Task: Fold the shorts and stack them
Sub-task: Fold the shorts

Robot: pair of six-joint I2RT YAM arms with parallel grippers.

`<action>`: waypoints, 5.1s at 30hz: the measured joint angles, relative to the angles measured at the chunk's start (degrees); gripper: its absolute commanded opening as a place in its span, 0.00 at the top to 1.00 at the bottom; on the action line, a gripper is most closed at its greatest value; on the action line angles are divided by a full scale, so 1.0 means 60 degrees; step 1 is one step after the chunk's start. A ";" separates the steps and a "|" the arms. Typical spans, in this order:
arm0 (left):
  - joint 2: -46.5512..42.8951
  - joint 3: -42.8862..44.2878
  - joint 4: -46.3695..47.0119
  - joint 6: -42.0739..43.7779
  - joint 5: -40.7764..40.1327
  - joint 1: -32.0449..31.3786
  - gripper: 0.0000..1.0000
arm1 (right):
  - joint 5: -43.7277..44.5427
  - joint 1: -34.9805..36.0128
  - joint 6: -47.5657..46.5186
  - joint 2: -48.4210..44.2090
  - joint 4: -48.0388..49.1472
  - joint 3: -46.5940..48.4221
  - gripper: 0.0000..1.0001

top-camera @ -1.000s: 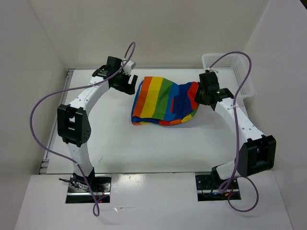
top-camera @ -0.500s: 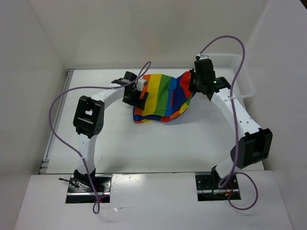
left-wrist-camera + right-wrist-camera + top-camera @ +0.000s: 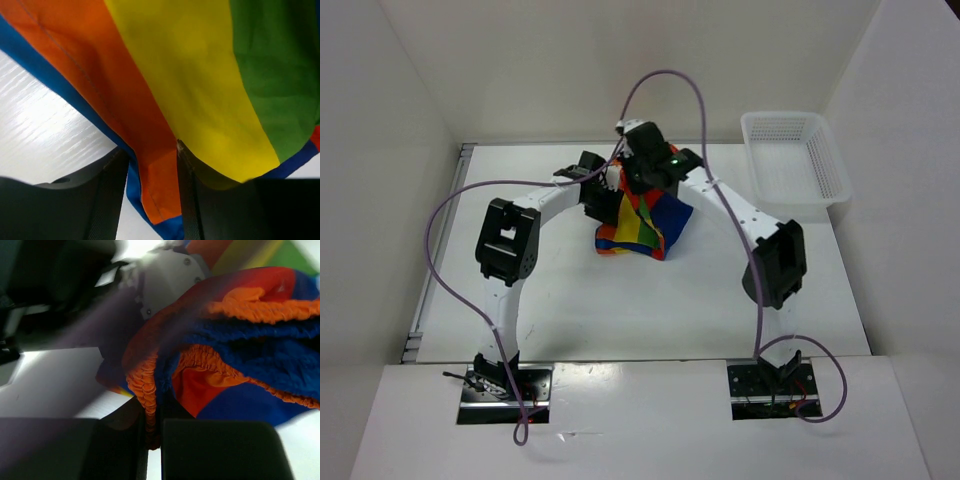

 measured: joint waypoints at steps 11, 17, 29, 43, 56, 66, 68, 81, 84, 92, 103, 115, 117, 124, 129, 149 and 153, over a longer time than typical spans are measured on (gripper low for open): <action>-0.0419 -0.0947 0.0765 -0.0284 0.1719 0.0616 0.32 | -0.1832 0.0474 -0.0393 0.1432 0.0918 0.0452 1.00; -0.1078 -0.1457 0.0095 -0.0579 0.1326 0.1188 0.15 | -0.2605 0.0488 -0.0430 0.1494 0.1308 0.0270 1.00; -0.1909 -0.1049 -0.1599 -0.0845 0.0623 0.2652 0.09 | -0.3118 0.0692 -0.0470 0.2364 0.1756 0.0149 0.74; -0.2459 -0.0488 -0.1432 -0.0863 0.0379 0.4142 0.08 | -0.3530 0.1293 -0.0109 0.3421 0.1188 0.0382 0.17; -0.3067 -0.0342 -0.1676 0.0211 0.1661 0.2233 0.08 | -0.1351 0.1031 0.1628 -0.1577 0.3202 -0.3421 1.00; -0.2379 -0.0382 -0.1541 0.0412 0.1581 0.0357 0.07 | -0.0568 0.0178 0.3133 0.0058 0.3399 -0.4867 1.00; -0.2047 -0.0189 -0.1450 0.0361 0.1231 0.0240 0.07 | -0.0670 0.0047 0.3413 0.0368 0.3504 -0.5096 1.00; -0.0197 0.0036 -0.0907 0.0175 -0.0820 0.0710 0.17 | -0.1479 -0.0499 0.3789 0.0448 0.4488 -0.5916 1.00; -0.0302 -0.0138 -0.0769 0.0302 -0.0976 0.0641 0.18 | -0.1217 -0.0532 0.3399 -0.0495 0.4266 -0.6215 1.00; -0.0546 -0.0397 -0.0867 0.0688 -0.1075 0.0517 0.17 | -0.1064 -0.1432 0.2816 -0.1242 0.4659 -0.3697 1.00; -0.1304 0.1789 -0.2379 0.0699 -0.0317 0.0528 0.16 | -0.2051 -0.1938 0.2834 0.2896 0.4528 -0.1723 1.00; -0.0688 -0.0692 -0.1548 0.0670 -0.0852 -0.0171 0.17 | -0.2903 -0.2816 0.4084 0.5778 0.3588 0.2033 1.00; -0.0831 -0.0714 -0.1319 0.0732 -0.1191 -0.0219 0.23 | -0.2852 -0.3024 0.4353 0.6109 0.3377 0.2594 1.00; -0.0943 -0.1322 -0.0441 0.1228 -0.1781 -0.0193 0.34 | -0.2280 -0.3246 0.4852 0.6561 0.2612 0.3650 1.00; -0.1279 -0.1778 -0.0204 0.1698 -0.1643 -0.0171 0.21 | -0.2171 -0.3213 0.4860 0.7107 0.2025 0.4801 1.00; -0.2397 0.0488 -0.1184 0.0645 0.0499 0.0973 0.16 | -0.1829 -0.2681 0.3158 0.1100 0.2878 -0.0991 0.57; -0.1530 0.0229 -0.1013 0.0619 0.0288 0.0943 0.16 | -0.1832 -0.2674 0.3158 0.0514 0.3512 -0.2029 0.57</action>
